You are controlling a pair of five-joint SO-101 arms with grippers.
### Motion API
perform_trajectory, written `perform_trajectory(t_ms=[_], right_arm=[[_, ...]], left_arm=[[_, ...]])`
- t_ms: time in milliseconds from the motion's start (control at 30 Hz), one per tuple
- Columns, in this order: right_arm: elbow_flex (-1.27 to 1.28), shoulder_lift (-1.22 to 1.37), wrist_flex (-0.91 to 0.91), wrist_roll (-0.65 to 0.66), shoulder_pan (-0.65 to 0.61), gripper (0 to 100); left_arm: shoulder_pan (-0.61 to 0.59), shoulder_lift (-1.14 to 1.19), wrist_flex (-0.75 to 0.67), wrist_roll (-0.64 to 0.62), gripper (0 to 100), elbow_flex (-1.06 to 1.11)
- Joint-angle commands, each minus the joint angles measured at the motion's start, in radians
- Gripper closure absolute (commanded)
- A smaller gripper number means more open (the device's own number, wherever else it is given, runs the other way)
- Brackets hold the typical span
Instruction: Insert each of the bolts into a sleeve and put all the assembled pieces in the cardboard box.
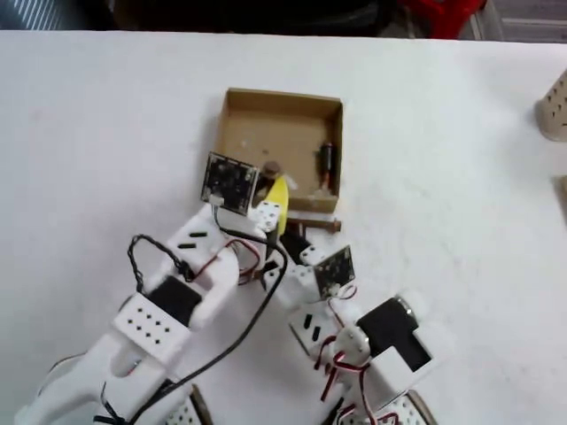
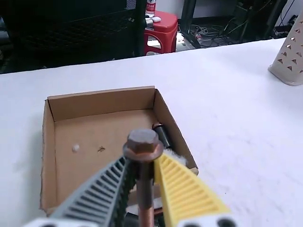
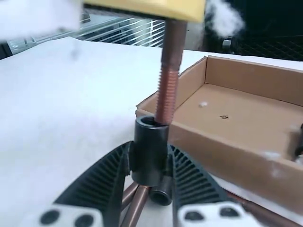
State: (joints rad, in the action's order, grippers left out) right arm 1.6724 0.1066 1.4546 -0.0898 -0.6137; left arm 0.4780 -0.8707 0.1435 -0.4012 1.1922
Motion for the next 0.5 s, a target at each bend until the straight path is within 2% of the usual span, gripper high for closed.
perform_trajectory(t_ms=[0,467], right_arm=[[-0.006,0.001,0.022,-0.005,0.016,98.2],[-0.012,-0.002,0.027,-0.005,0.047,98.1]], left_arm=[[-0.007,-0.039,0.003,-0.003,98,-0.051],[-0.004,-0.039,0.034,-0.003,98,-0.041]])
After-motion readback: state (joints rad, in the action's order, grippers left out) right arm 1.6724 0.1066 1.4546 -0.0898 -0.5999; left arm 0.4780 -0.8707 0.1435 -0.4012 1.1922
